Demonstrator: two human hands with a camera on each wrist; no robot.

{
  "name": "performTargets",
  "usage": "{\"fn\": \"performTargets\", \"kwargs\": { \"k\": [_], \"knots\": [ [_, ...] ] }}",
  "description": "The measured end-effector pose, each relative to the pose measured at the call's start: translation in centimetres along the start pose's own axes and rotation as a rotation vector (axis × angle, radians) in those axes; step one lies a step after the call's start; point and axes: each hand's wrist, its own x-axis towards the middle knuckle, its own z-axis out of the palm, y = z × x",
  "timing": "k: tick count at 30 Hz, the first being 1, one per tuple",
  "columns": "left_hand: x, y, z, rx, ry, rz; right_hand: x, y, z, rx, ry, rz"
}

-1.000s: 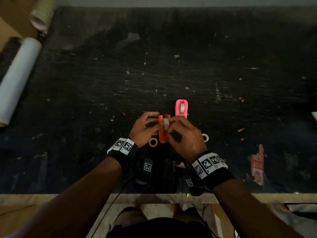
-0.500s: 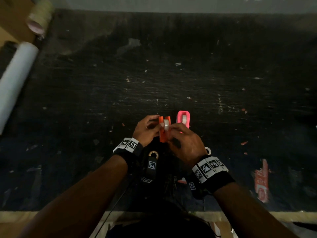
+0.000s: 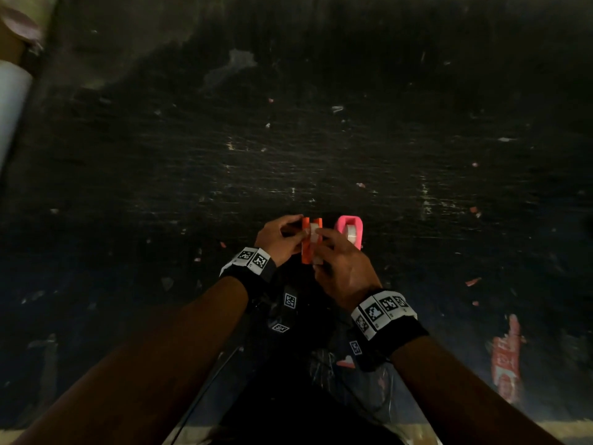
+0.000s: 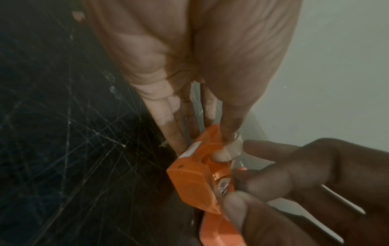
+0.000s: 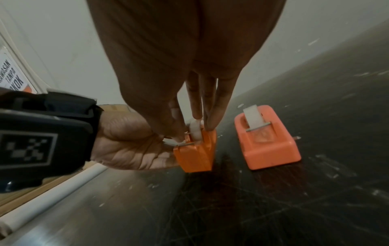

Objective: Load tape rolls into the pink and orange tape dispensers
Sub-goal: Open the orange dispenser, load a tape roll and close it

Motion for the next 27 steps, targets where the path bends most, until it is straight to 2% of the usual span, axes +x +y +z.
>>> {"fn": "performTargets", "kwargs": {
  "k": [8, 12, 16, 20, 24, 27],
  "knots": [
    [1.3, -0.2, 0.4, 0.144, 0.054, -0.006, 0.5, 0.5, 0.7, 0.048, 0.0, 0.034],
    [1.1, -0.2, -0.3, 0.08, -0.003, 0.006, 0.7, 0.4, 0.9, 0.091, 0.004, 0.015],
    [0.8, -0.5, -1.8, 0.215, -0.06, 0.127, 0.8, 0.1, 1.0, 0.096, -0.002, -0.01],
    [0.2, -1.4, -3.0, 0.533, -0.282, 0.291, 0.6, 0.2, 1.0, 0.073, -0.015, 0.009],
    [0.0, -1.7, -2.8, 0.683, -0.263, 0.434, 0.4, -0.1, 1.4, 0.033, -0.001, 0.003],
    [0.1, -1.6, -2.5, 0.691, -0.26, 0.461, 0.4, -0.2, 1.9, -0.029, -0.006, 0.003]
  ]
}}
